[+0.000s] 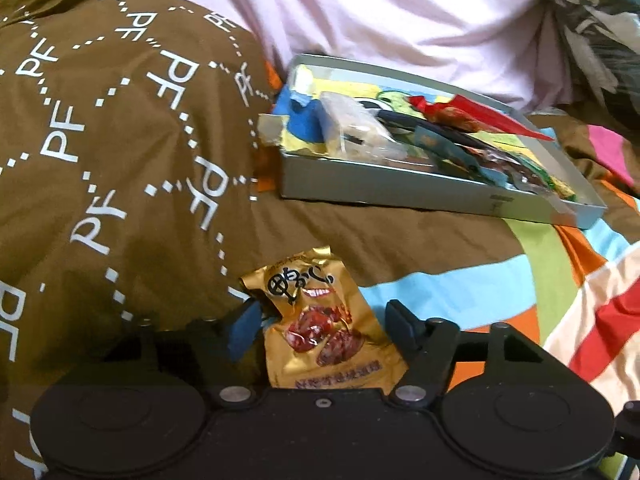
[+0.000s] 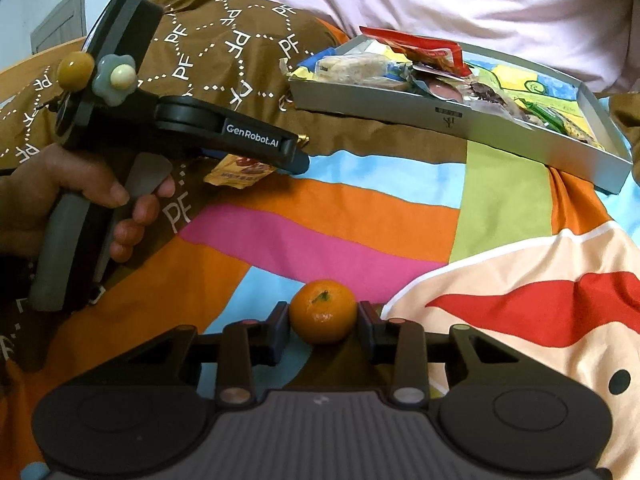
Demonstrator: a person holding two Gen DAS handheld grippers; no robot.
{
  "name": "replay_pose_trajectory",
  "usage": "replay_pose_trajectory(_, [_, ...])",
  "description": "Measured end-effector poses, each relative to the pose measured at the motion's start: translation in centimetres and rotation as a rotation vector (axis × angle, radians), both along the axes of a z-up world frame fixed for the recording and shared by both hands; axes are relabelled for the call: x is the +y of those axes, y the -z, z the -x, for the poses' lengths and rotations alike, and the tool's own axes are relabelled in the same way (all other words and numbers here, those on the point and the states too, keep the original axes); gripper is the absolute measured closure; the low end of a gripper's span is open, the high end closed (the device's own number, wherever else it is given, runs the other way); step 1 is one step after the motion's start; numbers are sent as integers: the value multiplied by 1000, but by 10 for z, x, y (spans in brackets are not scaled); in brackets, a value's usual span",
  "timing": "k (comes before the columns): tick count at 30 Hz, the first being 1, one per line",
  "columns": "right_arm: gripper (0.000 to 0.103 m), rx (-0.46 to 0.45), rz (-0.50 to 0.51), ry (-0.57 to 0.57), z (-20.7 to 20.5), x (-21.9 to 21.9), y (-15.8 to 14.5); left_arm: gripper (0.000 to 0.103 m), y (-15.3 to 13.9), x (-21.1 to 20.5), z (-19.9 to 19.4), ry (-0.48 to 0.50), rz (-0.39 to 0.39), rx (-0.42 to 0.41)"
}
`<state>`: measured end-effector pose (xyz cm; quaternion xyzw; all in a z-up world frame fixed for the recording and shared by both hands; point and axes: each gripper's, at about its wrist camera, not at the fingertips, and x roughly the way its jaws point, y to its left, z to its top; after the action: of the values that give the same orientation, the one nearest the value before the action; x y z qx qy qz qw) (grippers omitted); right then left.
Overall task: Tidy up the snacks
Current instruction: 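Hold the orange in the right tool while the left tool moves toward the gold pouch, then close the left tool on the gold jerky pouch while the right tool holds the orange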
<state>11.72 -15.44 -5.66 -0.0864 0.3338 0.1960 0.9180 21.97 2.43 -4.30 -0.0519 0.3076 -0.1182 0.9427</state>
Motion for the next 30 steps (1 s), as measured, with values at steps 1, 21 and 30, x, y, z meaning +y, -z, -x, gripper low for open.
replay_pose_trajectory(1, [63,0,-1,-1,1,0,0,41,0,0,2,7,5,-2])
replay_pose_trajectory(21, [64,-32,-22,-1,35,-13,-12,49,1,-15,73,138,22,108])
replay_pose_trajectory(30, [64,-41,-10,5,43,-14,-12,42,3,-23,94,181,-13,176])
